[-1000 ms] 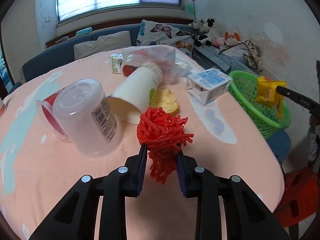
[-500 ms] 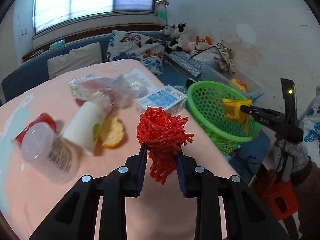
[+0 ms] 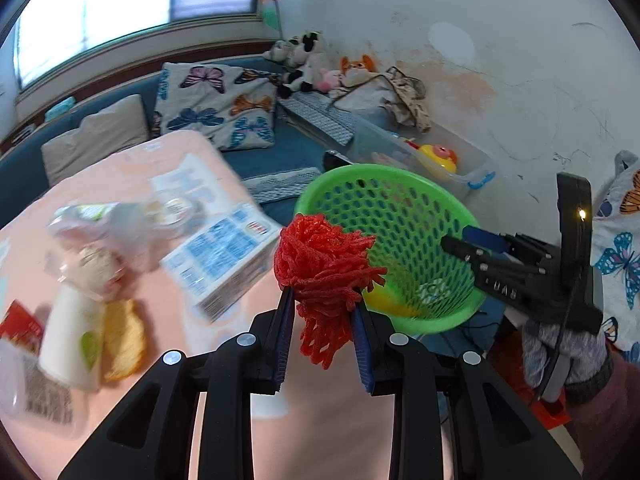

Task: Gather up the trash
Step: 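Release wrapper into green basket with right gripper while left gripper drops red net in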

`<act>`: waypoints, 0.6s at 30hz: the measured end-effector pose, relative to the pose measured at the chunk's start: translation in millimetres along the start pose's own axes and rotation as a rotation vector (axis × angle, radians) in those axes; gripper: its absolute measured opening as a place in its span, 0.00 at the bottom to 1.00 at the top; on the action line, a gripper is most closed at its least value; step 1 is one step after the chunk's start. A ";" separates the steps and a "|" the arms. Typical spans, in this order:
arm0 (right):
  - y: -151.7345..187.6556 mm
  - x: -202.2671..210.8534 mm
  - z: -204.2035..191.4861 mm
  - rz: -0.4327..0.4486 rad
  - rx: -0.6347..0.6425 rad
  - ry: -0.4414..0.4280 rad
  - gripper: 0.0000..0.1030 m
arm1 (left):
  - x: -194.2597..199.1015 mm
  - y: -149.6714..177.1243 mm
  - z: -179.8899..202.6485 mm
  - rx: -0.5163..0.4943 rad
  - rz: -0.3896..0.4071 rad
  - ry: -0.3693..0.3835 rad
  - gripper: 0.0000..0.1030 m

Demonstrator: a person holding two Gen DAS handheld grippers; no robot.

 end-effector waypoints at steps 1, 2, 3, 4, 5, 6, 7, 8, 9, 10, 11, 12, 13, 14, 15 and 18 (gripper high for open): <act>0.3 0.8 1.0 0.000 -0.001 -0.002 0.45 | -3.2 -1.9 2.4 -0.001 -0.001 0.009 0.26; 1.0 2.5 2.5 0.003 -0.001 -0.001 0.46 | -8.7 -6.0 5.8 -0.001 -0.004 0.023 0.26; 1.9 4.1 3.9 0.005 -0.002 0.001 0.46 | -14.5 -10.1 10.3 -0.003 -0.008 0.032 0.26; 2.7 5.6 4.5 0.007 -0.003 0.001 0.47 | -17.9 -11.6 12.3 -0.005 -0.012 0.038 0.26; 3.5 6.7 5.4 0.008 -0.004 0.002 0.47 | -23.4 -14.8 16.0 -0.010 -0.016 0.045 0.26; 4.4 8.2 6.6 0.010 -0.006 0.003 0.48 | -29.4 -18.3 19.9 -0.014 -0.018 0.053 0.27; 5.6 10.2 8.5 0.014 -0.008 0.005 0.49 | -32.4 -20.8 22.7 -0.016 -0.020 0.056 0.27; 6.4 11.2 9.6 0.015 -0.011 0.007 0.49 | -35.4 -22.3 24.3 -0.019 -0.022 0.062 0.28; 7.5 12.4 10.6 0.016 -0.015 0.007 0.49 | -40.9 -25.8 27.8 -0.021 -0.025 0.072 0.28; 8.6 13.6 12.2 0.017 -0.019 0.005 0.49 | -44.3 -27.2 29.2 -0.021 -0.027 0.076 0.28; 9.6 14.5 13.7 0.017 -0.023 0.005 0.50 | -49.0 -29.2 31.6 -0.021 -0.030 0.081 0.30; 11.0 15.3 14.0 0.017 -0.026 0.006 0.50 | -53.9 -30.8 33.9 -0.021 -0.035 0.087 0.31; 12.0 16.1 15.3 0.018 -0.028 0.006 0.50 | -57.4 -31.6 35.2 -0.017 -0.037 0.090 0.32; 12.4 16.8 16.2 0.019 -0.031 0.008 0.50 | -60.5 -32.4 36.5 -0.015 -0.039 0.094 0.33; 13.0 17.6 17.5 0.020 -0.033 0.011 0.50 | -63.5 -32.7 38.3 -0.015 -0.042 0.097 0.33; 14.9 18.6 20.5 0.019 -0.041 0.016 0.50 | -73.9 -32.7 44.0 -0.030 -0.057 0.096 0.39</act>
Point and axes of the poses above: each gripper's, at about its wrist camera, not at the fingertips, and x roughly against the way its jaws point, z to its right, y to its underside, the point moved 4 cm from there along -x, roughly the way its jaws point, and after that the axes turned 8 degrees about -x, right-handed, at the moved point
